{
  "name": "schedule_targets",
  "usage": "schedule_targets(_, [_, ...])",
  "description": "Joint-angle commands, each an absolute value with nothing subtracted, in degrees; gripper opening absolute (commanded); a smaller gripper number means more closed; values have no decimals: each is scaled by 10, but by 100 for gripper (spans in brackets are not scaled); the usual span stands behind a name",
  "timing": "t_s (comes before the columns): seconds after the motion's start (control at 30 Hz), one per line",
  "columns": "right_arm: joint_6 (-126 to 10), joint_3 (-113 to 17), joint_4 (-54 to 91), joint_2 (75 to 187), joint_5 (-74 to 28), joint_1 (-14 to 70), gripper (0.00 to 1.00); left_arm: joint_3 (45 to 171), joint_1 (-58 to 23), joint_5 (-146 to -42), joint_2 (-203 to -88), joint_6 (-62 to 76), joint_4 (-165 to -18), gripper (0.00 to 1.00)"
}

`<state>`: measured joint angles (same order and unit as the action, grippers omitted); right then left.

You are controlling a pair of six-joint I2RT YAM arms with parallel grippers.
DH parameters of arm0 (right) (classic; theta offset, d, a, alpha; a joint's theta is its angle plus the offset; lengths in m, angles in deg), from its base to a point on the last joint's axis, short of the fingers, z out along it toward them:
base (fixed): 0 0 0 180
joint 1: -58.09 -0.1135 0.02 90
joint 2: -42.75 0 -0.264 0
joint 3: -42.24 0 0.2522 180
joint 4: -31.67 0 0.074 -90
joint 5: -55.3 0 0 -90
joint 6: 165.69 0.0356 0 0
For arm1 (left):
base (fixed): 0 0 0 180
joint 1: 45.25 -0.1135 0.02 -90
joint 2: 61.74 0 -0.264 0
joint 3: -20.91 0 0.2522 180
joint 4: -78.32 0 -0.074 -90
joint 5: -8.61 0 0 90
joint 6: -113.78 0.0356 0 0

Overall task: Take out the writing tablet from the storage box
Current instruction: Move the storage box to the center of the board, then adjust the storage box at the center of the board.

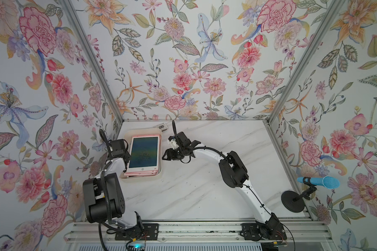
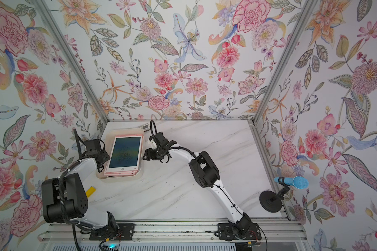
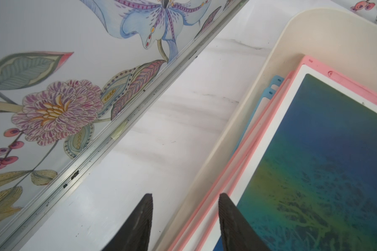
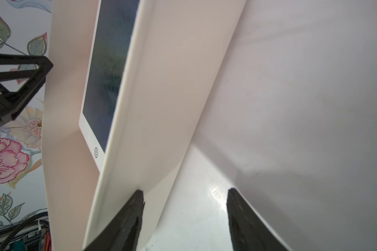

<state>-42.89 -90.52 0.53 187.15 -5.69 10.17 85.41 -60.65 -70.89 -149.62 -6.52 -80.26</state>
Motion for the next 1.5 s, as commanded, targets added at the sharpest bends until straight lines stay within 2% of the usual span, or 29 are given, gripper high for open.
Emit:
schedule_targets(0.0, [-389, -884, 85, 1840, -11, 78, 62, 870, -611, -730, -1489, -76, -778, 54])
schedule_targets(0.17, [-427, -886, 43, 1822, -60, 84, 64, 862, -609, -781, -1432, -94, -737, 61])
schedule_targets(0.53, [-483, -971, -26, 1857, -57, 141, 73, 753, -590, -829, -1272, -150, -630, 60])
schedule_targets(0.8, [-506, -989, -31, 1864, -45, 154, 76, 768, -588, -827, -1182, -175, -504, 62])
schedule_targets(0.97, [-525, -982, -31, 1856, -47, 155, 76, 718, -587, -868, -1183, -189, -510, 63])
schedule_targets(1.17, [-536, -973, -31, 1853, -39, 155, 76, 700, -588, -868, -1210, -206, -565, 63])
schedule_targets(1.47, [-542, -960, -32, 1844, -40, 159, 75, 704, -587, -885, -1299, -192, -625, 57])
